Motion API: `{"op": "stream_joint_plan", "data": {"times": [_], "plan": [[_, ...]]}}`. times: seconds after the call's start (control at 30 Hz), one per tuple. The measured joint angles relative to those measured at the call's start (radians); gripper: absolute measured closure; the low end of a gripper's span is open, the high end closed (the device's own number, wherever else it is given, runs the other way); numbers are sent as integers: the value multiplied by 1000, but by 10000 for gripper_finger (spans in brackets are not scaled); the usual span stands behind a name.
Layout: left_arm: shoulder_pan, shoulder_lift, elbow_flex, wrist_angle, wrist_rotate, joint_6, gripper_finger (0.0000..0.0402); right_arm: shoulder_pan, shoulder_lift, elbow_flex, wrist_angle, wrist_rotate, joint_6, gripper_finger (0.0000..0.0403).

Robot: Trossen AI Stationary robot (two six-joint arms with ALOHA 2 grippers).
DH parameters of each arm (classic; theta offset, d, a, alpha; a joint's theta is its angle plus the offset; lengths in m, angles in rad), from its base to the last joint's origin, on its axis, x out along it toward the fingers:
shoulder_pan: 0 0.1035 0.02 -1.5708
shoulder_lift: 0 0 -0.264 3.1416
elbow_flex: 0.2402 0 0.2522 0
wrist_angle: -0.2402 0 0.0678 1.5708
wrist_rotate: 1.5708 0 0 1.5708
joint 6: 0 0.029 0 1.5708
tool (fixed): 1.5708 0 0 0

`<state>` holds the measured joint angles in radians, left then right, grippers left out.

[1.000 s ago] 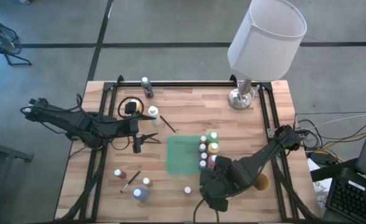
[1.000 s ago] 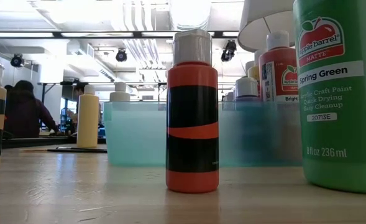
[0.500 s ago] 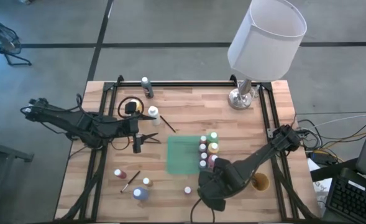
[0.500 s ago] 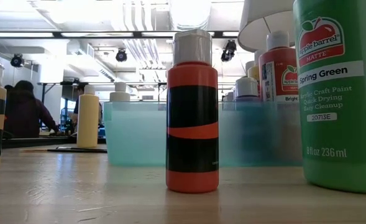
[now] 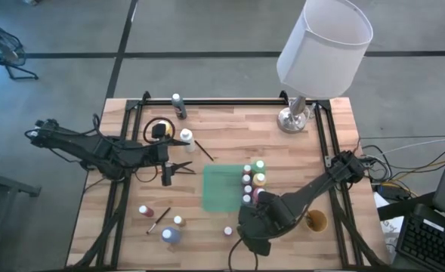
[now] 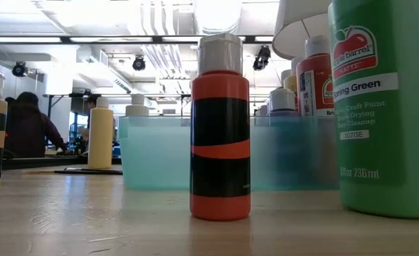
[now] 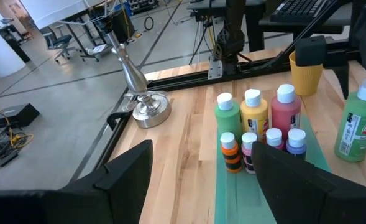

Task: Pick & Place Paint Supplies
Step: Put the green paint bottle into the green bin

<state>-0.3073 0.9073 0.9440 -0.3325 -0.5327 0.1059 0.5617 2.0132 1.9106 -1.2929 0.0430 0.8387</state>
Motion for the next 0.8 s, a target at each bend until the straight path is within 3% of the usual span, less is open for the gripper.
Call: {"op": "stream_joint_plan", "data": {"times": [0.8], "plan": [[0, 0, 0, -6, 0, 0, 124, -9, -1, -2, 6, -25, -21, 289]]}}
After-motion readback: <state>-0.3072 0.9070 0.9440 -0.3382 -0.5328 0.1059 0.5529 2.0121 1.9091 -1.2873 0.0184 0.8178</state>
